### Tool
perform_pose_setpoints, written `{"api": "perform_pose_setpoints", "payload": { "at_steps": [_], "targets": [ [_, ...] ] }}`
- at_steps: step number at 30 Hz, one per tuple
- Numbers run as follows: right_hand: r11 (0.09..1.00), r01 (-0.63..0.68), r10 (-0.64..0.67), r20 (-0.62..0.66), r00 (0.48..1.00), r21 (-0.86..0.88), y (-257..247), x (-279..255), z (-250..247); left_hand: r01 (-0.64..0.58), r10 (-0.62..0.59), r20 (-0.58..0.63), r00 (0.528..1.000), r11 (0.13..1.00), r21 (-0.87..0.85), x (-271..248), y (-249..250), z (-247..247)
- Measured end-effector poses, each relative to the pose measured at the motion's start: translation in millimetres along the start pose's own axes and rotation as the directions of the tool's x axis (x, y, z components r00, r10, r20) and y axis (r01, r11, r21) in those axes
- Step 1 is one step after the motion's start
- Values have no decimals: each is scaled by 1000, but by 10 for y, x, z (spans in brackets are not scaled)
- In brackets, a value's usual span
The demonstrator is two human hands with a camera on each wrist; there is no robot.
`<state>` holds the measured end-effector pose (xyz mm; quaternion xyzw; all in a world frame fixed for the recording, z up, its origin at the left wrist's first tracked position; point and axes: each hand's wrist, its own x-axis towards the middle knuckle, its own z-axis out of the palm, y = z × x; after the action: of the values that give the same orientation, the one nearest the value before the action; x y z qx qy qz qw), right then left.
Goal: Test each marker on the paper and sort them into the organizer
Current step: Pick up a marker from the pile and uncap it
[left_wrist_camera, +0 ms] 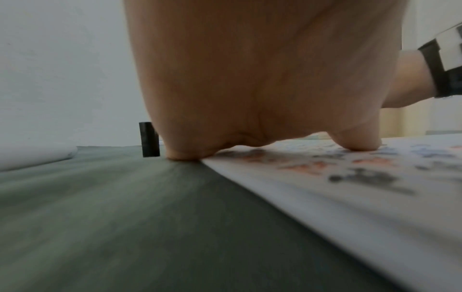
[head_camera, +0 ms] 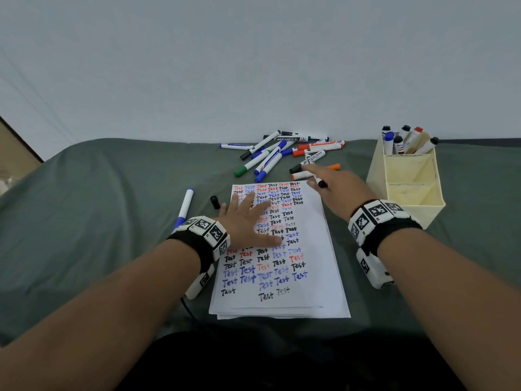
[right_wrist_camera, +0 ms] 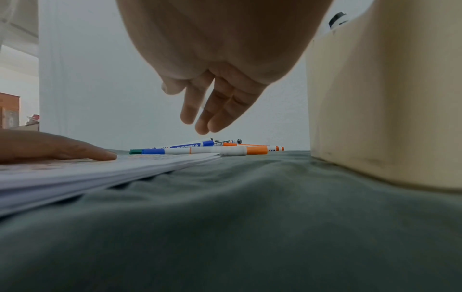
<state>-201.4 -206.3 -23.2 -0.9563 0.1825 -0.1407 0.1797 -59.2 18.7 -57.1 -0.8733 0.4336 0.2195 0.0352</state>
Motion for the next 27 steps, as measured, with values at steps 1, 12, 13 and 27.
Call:
{"api": "perform_pose_setpoints", "payload": {
  "at_steps": [1, 12, 13, 27],
  "targets": [
    [1000, 5, -4, -21, 1000, 25, 6, -11, 5, -6, 6, 0, 1000, 1000, -7, 1, -7, 4],
    [635, -153, 410, -162, 898, 757, -73, 22, -181, -31, 31, -17, 999, 999, -15, 18, -26, 22],
    [422, -174, 494, -65, 867, 890, -99, 22, -177, -29, 29, -16, 999, 1000, -10, 22, -27, 20],
    [65, -242, 574, 162, 802, 968, -86, -52, 407, -27, 27, 13, 1000, 999, 24, 23, 2, 10]
  ]
}}
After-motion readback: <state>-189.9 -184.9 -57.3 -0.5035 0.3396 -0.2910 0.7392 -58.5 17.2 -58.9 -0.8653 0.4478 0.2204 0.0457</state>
